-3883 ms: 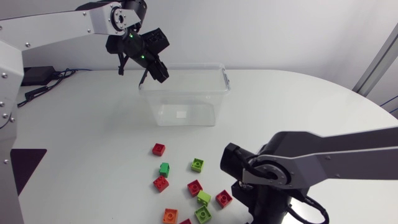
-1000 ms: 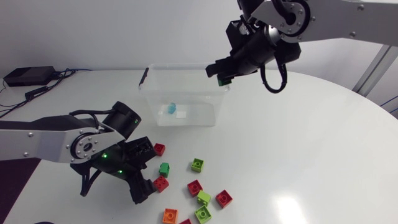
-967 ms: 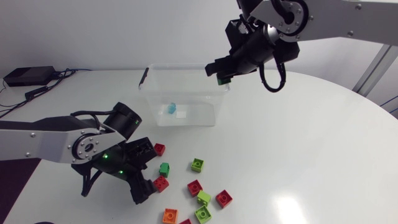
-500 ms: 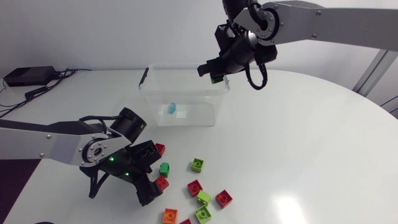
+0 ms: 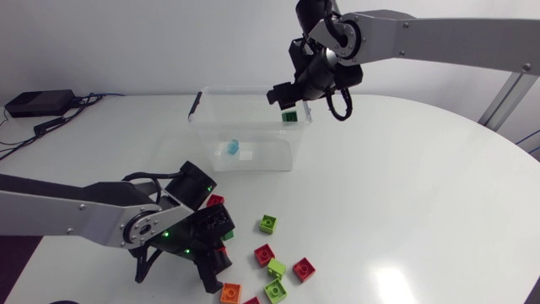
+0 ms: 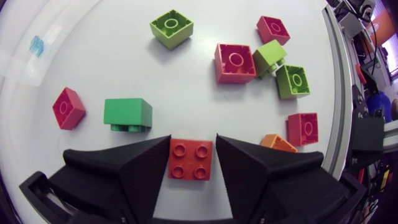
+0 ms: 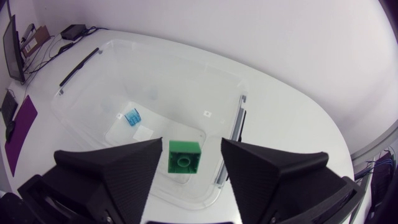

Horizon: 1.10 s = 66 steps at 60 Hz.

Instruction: Place the duplo bricks in the container

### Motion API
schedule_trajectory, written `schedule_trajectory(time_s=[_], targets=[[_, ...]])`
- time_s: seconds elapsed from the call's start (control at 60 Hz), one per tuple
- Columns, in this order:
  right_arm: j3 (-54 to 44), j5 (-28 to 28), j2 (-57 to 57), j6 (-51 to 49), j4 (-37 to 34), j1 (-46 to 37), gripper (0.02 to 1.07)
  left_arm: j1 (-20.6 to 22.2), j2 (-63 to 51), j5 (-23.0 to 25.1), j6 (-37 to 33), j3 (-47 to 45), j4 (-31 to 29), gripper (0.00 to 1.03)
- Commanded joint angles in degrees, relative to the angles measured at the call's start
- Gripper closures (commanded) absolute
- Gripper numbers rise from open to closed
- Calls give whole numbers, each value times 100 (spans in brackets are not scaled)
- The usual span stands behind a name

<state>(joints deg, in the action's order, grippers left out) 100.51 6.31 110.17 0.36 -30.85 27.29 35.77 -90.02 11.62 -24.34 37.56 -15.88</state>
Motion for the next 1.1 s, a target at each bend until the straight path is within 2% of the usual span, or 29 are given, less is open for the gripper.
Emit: schedule_trajectory(time_s=[0.0,0.067,0.25,0.483,0.667,0.867,1.083], targets=[[232,64,84,-62,35,-13,6,9,494,-45,8,-144,-82,71],[338,64,40,-62,-70,-4,6,-105,793,-63,-89,-109,-240,71],[320,55,-505,-54,-413,154,6,-773,1426,-63,-511,700,-1181,71],[-629,20,-1569,-36,-914,400,6,-1177,1505,-63,-757,2203,-1840,71],[-1833,-24,-2439,-27,-1134,699,6,-1283,969,-63,-730,3381,-1770,71],[-3108,-332,-3045,25,-1353,936,6,-1336,134,-160,-704,4391,-1181,71],[-4083,-481,-3318,157,-1345,1147,6,-1626,-974,-186,-704,5200,-671,71]])
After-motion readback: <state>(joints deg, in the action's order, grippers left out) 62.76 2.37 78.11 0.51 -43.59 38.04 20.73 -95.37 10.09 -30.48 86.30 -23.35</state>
